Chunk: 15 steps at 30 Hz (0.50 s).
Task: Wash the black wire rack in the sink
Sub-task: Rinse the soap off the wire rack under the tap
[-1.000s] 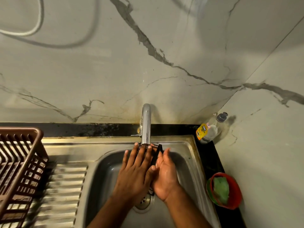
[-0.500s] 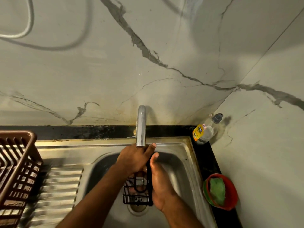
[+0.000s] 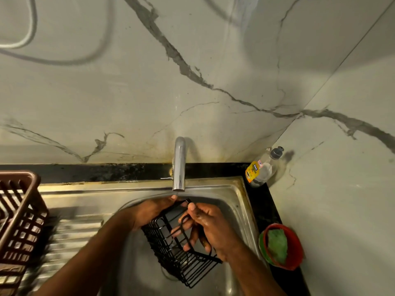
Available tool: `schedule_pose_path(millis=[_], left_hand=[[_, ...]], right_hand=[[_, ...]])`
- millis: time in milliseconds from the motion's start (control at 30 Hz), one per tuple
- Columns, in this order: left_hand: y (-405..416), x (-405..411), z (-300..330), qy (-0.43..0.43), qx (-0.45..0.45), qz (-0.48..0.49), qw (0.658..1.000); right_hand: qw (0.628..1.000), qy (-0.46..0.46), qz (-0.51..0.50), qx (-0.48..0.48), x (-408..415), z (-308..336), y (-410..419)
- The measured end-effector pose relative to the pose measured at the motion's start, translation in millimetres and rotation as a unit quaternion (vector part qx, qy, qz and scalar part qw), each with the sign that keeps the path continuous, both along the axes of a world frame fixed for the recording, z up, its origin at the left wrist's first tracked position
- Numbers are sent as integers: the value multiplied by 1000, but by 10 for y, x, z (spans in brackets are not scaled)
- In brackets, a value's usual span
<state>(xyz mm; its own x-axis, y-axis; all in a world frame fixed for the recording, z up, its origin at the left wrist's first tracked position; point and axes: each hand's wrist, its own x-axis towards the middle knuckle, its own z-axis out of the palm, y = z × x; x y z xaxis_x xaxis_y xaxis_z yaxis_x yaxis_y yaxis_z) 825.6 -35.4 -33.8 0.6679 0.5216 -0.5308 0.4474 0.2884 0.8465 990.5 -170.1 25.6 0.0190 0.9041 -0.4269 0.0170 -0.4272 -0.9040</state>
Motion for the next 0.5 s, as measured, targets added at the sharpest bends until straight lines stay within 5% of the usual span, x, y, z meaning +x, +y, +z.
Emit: schedule_pose_path(millis=[333, 500], left_hand=[[-98, 221, 177, -94, -16, -61, 994], [-90, 248, 202, -75, 21, -66, 995]], right_hand=[[995, -91, 9, -29, 90, 149, 182], [999, -50, -16, -13, 54, -3, 153]])
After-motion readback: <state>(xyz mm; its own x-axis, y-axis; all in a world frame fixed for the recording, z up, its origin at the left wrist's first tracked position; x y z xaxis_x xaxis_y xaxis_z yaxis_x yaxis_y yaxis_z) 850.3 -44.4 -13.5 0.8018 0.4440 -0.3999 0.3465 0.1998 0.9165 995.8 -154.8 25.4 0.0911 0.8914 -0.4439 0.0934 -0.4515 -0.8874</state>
